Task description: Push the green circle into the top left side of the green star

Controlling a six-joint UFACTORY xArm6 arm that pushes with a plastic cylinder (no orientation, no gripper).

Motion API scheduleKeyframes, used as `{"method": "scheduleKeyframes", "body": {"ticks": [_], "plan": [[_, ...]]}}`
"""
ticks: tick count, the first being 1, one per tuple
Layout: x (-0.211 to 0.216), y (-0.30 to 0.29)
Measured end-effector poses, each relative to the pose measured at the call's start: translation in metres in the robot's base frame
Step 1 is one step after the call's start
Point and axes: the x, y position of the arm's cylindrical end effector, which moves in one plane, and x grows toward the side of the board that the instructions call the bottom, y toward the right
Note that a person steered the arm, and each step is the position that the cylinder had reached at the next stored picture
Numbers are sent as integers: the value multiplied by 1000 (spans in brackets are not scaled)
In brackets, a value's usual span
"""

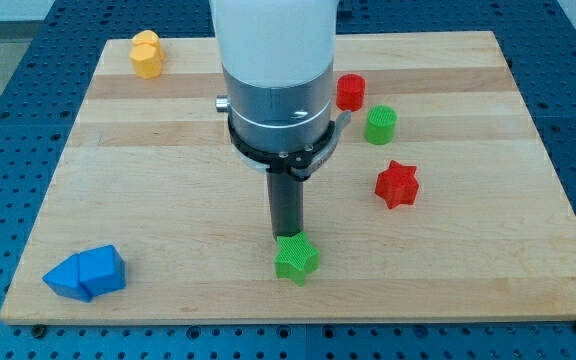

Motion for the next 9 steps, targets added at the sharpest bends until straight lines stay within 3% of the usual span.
{"method": "scheduleKeyframes", "body": {"ticks": [2,4,5,6,8,9], "plan": [[0,44],[-7,156],[-55,213],[-125,217],[-197,154],[-196,138]]}}
